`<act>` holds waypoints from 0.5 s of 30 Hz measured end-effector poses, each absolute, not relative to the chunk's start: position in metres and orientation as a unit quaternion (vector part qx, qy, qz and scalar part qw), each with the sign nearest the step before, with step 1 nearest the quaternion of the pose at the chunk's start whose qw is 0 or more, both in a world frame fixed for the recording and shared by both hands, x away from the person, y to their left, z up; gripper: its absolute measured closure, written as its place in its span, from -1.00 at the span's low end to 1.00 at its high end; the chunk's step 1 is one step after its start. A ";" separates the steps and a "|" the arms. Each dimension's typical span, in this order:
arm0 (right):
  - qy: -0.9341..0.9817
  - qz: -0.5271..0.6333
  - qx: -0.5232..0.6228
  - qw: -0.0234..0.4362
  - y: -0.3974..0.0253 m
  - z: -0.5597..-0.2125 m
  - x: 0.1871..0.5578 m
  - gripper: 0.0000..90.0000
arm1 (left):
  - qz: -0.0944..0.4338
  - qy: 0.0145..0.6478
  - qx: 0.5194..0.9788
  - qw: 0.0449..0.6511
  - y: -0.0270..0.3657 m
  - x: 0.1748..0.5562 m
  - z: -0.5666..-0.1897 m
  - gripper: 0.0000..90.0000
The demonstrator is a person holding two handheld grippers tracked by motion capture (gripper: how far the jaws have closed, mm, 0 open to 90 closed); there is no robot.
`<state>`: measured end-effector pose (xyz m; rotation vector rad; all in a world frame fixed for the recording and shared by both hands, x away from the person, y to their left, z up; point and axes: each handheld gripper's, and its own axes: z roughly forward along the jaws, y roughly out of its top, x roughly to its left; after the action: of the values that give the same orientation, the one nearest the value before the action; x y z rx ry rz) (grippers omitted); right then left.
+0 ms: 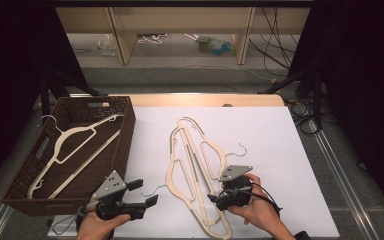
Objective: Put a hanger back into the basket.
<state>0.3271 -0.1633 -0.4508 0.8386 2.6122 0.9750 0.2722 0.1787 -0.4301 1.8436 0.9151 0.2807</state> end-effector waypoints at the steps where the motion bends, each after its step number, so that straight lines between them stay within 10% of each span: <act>1: 0.890 0.336 0.289 0.109 -0.163 -0.452 0.328 -0.34 | 0.117 0.377 0.767 0.506 0.178 0.272 -0.430 -0.45; 15: 0.891 0.324 0.300 0.105 -0.151 -0.460 0.338 -0.34 | 0.131 0.364 0.776 0.499 0.181 0.270 -0.433 -0.49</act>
<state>0.3381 -0.1508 -0.4597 0.8842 2.6257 0.9554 0.2700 0.1808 -0.4328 1.8772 0.8800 0.3171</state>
